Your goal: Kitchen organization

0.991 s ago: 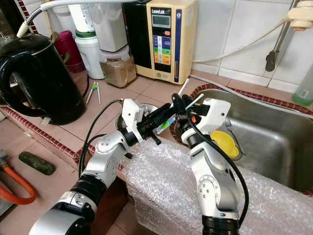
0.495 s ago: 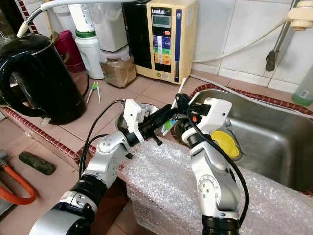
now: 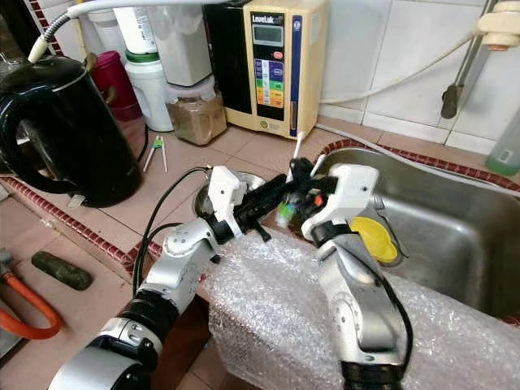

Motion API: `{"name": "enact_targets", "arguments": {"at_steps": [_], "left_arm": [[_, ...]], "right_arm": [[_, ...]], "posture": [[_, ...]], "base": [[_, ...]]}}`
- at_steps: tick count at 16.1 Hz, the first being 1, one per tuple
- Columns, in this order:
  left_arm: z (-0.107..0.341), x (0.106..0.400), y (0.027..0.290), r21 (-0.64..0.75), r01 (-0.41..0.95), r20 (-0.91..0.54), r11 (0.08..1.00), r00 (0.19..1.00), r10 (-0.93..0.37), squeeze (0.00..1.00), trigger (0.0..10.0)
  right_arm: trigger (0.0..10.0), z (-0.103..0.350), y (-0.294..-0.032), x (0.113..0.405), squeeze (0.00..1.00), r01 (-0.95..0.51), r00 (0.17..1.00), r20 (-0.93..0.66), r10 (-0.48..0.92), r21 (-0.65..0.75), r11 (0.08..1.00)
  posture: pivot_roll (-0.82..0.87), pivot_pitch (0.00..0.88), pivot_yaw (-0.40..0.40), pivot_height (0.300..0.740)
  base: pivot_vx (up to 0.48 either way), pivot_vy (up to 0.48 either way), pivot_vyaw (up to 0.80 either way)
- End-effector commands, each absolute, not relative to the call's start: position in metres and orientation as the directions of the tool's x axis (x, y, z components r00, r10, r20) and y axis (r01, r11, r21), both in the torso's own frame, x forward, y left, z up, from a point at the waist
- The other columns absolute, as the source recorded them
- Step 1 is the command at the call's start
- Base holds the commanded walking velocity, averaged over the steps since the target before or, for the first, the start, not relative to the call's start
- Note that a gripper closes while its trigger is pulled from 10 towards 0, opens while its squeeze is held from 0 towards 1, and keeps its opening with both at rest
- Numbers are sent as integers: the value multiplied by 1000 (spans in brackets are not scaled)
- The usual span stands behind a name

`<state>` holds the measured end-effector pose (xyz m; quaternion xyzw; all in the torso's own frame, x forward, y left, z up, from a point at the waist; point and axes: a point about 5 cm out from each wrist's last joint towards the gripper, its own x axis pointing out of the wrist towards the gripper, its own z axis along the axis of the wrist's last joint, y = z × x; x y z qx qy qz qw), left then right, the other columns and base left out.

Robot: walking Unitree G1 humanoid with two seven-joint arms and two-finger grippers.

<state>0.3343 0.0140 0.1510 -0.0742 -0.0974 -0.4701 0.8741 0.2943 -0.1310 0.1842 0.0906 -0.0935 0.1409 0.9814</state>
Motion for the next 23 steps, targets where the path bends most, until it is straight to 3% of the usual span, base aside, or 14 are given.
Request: {"name": "enact_targets", "arguments": {"at_steps": [1, 6, 8, 13, 17, 19, 20, 21, 22, 23], "left_arm": [[157, 331, 3, -42, 850, 274, 525, 515, -812, 1000, 10000], [157, 332, 5, -34, 847, 270, 531, 519, -811, 1000, 10000], [154, 331, 7, -26, 844, 253, 536, 524, -813, 1000, 10000], [141, 327, 16, -3, 865, 177, 501, 494, -852, 1000, 10000], [132, 319, 18, 11, 913, 97, 407, 404, -910, 1000, 10000], [132, 318, 17, 35, 921, 78, 388, 384, -920, 1000, 10000], [131, 317, 17, 42, 925, 68, 378, 375, -925, 1000, 10000], [132, 317, 17, 50, 925, 63, 376, 372, -926, 1000, 10000], [132, 317, 17, 50, 926, 61, 375, 372, -926, 1000, 10000], [132, 317, 17, 50, 926, 60, 375, 372, -926, 1000, 10000]], "right_arm": [[0, 186, -127, 293, 0, -298, 937, 222, 268, 113, 948], [0, 197, -130, 297, 0, -238, 934, 283, 216, 45, 970], [0, 203, -137, 298, 0, -174, 933, 302, 193, -90, 981], [0, 170, -178, 289, 0, -84, 974, 172, 145, -321, 943], [0, 152, -223, 278, 0, 8, 996, 89, 25, -351, 936], [0, 146, -231, 276, 0, 16, 999, 51, 3, -378, 926], [1451, 139, -237, 273, 0, 31, 999, 23, -23, -391, 920], [4706, 132, -239, 270, 0, 31, 999, -9, -38, -402, 915], [10000, 126, -239, 268, 78, 28, 998, -33, -45, -391, 920], [10000, 123, -239, 266, 1000, 29, 998, -48, -52, -384, 923]], "posture": [[-99, 0, 92, 740], [-89, 0, 90, 740], [-87, 0, 89, 740], [-79, 0, 91, 740], [-72, 0, 95, 740], [-74, 0, 101, 740], [-74, 0, 104, 740], [-74, 0, 107, 740], [-75, 0, 110, 740], [-76, 0, 110, 740]], "base": [[0, 0, 0], [0, 0, 0], [0, 0, 0], [0, 0, 0], [0, 0, 0], [0, 0, 0], [0, 0, 0], [0, 0, 0], [0, 0, 0], [0, 0, 0]]}}
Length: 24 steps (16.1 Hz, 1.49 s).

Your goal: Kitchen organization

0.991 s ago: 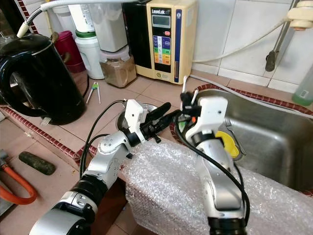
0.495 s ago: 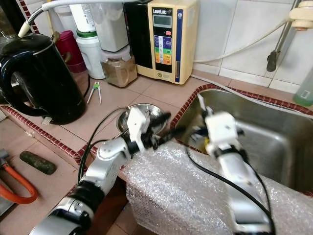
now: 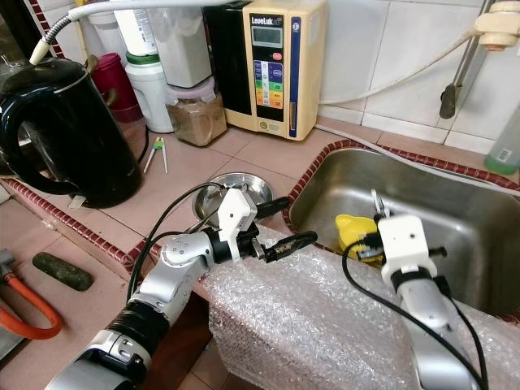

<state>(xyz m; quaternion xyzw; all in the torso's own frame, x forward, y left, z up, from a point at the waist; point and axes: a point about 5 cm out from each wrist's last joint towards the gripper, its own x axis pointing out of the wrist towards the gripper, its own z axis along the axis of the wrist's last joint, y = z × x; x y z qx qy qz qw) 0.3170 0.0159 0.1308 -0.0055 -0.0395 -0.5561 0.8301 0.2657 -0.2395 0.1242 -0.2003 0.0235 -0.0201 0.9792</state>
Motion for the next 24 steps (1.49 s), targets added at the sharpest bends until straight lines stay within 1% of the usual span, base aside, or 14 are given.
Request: {"name": "enact_targets", "arguments": {"at_steps": [1, 4, 6, 7, 9, 10, 12, 14, 16, 17, 20, 22, 23, 24], "left_arm": [[132, 317, 17, 51, 925, 59, 376, 373, -926, 1000, 10000], [132, 317, 17, 62, 925, 50, 374, 371, -927, 1000, 10000], [133, 318, 18, 70, 918, 58, 392, 388, -920, 1000, 10000], [134, 320, 20, 66, 908, 68, 414, 410, -910, 1000, 10000], [146, 333, 29, 66, 823, 149, 565, 552, -821, 1000, 10000], [149, 336, 33, 47, 800, 174, 598, 583, -794, 1000, 10000], [156, 345, 47, -81, 711, 234, 698, 695, -680, 1000, 10000], [157, 347, 62, -77, 627, 269, 775, 761, -590, 1000, 10000], [150, 345, 76, -77, 555, 259, 828, 813, -521, 1000, 10000], [142, 341, 82, -89, 545, 244, 834, 824, -512, 1000, 10000], [130, 328, 81, -44, 600, 196, 799, 789, -582, 1000, 10000], [127, 328, 76, -22, 632, 162, 775, 767, -621, 1000, 10000], [128, 333, 72, 18, 649, 115, 761, 754, -646, 1000, 10000], [129, 335, 71, 18, 646, 109, 763, 758, -644, 1000, 10000]], "right_arm": [[10000, 121, -239, 266, 1000, 33, 997, -54, -57, -380, 924], [10000, 121, -238, 266, 1000, 54, 996, -46, -78, -392, 918], [10000, 125, -242, 270, 1000, 92, 994, -19, -110, -417, 904], [10000, 127, -242, 271, 1000, 94, 994, -6, -105, -393, 915], [10000, 144, -242, 272, 1000, 147, 988, 92, -123, -336, 930], [10000, 147, -239, 273, 1000, 133, 989, 103, -107, -303, 944], [10000, 151, -226, 275, 1000, 96, 991, 115, -63, -309, 946], [10000, 146, -215, 274, 1000, 40, 995, 103, -8, -311, 950], [10000, 146, -208, 273, 1000, 5, 995, 100, 27, -309, 951], [10000, 144, -203, 272, 1000, -19, 994, 93, 50, -314, 949], [10000, 144, -195, 274, 1000, -61, 992, 85, 93, -327, 943], [10000, 145, -192, 276, 1000, -77, 990, 87, 112, -327, 942], [10000, 149, -187, 277, 1000, -93, 987, 95, 132, -334, 938], [10000, 149, -186, 277, 1000, -95, 986, 97, 134, -332, 938]], "posture": [[-76, 0, 112, 740], [-74, 0, 115, 740], [-72, 0, 113, 740], [-70, 0, 112, 740], [-64, 0, 109, 740], [-61, 0, 105, 740], [-58, 0, 104, 740], [-51, 0, 97, 740], [-45, 0, 92, 740], [-43, 0, 87, 740], [-30, 0, 71, 740], [-24, 0, 64, 740], [-27, 0, 68, 740], [-30, 0, 71, 740]], "base": [[0, 0, 0], [0, 0, 0], [0, 0, 0], [0, 0, 0], [0, 0, 0], [0, 0, 0], [0, 0, 0], [0, 0, 0], [0, 0, 0], [0, 0, 0], [0, 0, 0], [0, 0, 0], [0, 0, 0], [0, 0, 0]]}}
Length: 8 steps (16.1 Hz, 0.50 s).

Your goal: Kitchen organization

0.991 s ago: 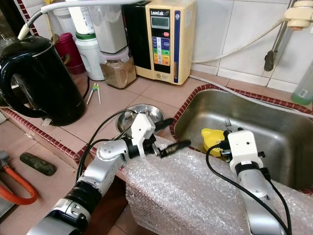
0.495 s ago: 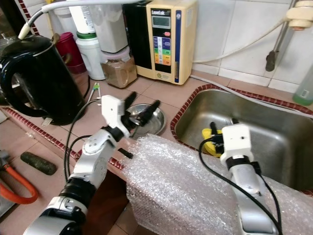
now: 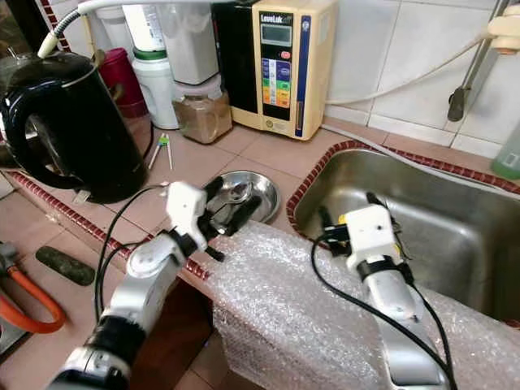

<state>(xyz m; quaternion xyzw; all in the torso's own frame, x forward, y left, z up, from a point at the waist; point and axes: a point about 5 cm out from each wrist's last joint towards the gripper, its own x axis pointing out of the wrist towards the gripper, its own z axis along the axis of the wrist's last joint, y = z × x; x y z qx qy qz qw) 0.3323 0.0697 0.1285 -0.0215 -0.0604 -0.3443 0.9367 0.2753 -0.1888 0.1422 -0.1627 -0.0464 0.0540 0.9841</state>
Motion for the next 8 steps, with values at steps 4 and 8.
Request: {"name": "enact_targets", "arguments": {"at_steps": [4, 8], "left_arm": [[130, 349, 70, 141, 685, -23, 715, 724, -689, 0, 10000], [126, 356, 74, 148, 684, -113, 715, 730, -675, 0, 10000]], "right_arm": [[10000, 151, -170, 267, 1000, -151, 978, 90, 186, -309, 939], [10000, 151, -147, 254, 153, -278, 948, 69, 312, -301, 912]], "posture": [[-50, 0, 92, 740], [-58, 0, 99, 740]], "base": [[0, 0, 0], [0, 0, 0]]}}
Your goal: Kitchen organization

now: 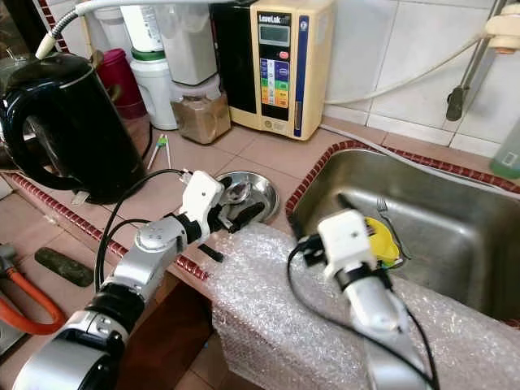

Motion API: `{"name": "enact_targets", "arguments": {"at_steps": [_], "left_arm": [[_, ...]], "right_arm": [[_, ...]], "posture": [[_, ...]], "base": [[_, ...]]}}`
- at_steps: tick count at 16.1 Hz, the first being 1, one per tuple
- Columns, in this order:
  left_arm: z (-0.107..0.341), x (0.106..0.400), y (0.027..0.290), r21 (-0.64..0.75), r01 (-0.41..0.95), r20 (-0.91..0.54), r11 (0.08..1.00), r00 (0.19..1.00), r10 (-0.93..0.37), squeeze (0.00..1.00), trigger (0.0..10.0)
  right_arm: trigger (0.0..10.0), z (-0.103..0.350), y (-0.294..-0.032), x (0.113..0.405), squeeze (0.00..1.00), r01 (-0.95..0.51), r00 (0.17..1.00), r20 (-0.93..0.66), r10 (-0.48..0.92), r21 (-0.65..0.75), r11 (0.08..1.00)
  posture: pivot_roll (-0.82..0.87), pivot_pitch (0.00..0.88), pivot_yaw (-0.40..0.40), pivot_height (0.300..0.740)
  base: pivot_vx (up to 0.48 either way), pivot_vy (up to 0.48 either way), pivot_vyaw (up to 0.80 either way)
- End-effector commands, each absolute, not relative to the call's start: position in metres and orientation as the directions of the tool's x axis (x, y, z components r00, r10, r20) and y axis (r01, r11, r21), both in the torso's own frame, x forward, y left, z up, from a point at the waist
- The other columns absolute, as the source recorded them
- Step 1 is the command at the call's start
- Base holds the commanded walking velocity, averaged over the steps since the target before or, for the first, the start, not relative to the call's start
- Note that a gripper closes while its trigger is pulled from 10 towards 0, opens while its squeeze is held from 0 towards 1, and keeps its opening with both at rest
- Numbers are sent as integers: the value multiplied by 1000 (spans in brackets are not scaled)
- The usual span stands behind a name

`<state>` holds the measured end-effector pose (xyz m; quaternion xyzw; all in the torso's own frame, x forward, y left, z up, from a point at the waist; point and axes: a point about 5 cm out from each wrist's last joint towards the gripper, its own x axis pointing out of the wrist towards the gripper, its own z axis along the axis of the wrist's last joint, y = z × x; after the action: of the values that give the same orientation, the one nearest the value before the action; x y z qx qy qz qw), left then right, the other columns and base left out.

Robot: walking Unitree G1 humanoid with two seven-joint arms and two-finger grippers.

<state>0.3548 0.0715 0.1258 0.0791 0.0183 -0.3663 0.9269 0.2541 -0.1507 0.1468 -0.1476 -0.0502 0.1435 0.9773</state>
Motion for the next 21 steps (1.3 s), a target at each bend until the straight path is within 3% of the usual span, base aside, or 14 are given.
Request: {"name": "enact_targets", "arguments": {"at_steps": [1, 3, 7, 8, 9, 10, 11, 12, 13, 14, 21], "left_arm": [[124, 358, 76, 151, 679, -134, 719, 735, -665, 0, 10000], [119, 359, 81, 176, 669, -174, 722, 743, -646, 0, 10000], [104, 360, 88, 217, 653, -315, 725, 750, -581, 0, 9412], [101, 359, 86, 215, 664, -331, 716, 739, -587, 0, 8510], [101, 360, 84, 221, 666, -340, 712, 737, -584, 0, 5922], [101, 361, 82, 230, 668, -360, 707, 734, -576, 0, 4745], [101, 361, 82, 234, 665, -363, 709, 737, -571, 0, 4471], [102, 363, 81, 236, 664, -366, 710, 737, -568, 0, 2510], [103, 363, 80, 236, 664, -369, 709, 737, -567, 0, 2353], [104, 365, 77, 231, 665, -374, 711, 735, -566, 0, 196], [99, 365, 68, 238, 642, -403, 729, 748, -527, 0, 0]], "right_arm": [[10000, 150, -138, 247, 0, -341, 928, 49, 370, -290, 894], [10000, 149, -127, 236, 0, -439, 887, 16, 462, -280, 854], [10000, 149, -126, 232, 0, -464, 877, -11, 481, -284, 839], [10000, 150, -126, 232, 0, -464, 877, -15, 480, -285, 839], [10000, 151, -126, 232, 0, -463, 878, -14, 479, -282, 841], [10000, 151, -125, 232, 0, -465, 877, -16, 480, -281, 840], [10000, 151, -124, 232, 0, -466, 876, -18, 481, -282, 839], [10000, 150, -123, 232, 0, -471, 874, -24, 486, -289, 833], [10000, 150, -123, 232, 0, -473, 873, -27, 488, -293, 831], [10000, 151, -123, 233, 0, -468, 875, -26, 483, -295, 833], [10000, 150, -123, 236, 0, -456, 882, -35, 469, -312, 833]], "posture": [[-61, 0, 98, 740], [-62, 0, 94, 740], [-73, 0, 99, 740], [-77, 0, 102, 740], [-77, 0, 103, 740], [-78, 0, 104, 740], [-78, 0, 104, 740], [-80, 0, 106, 740], [-79, 0, 108, 740], [-81, 0, 110, 740], [-73, 0, 111, 740]], "base": [[0, 0, 0], [0, 0, 0], [0, 0, 0], [0, 0, 0], [0, 0, 0], [0, 0, 0], [0, 0, 0], [0, 0, 0], [0, 0, 0], [0, 0, 0], [0, 0, 0]]}}
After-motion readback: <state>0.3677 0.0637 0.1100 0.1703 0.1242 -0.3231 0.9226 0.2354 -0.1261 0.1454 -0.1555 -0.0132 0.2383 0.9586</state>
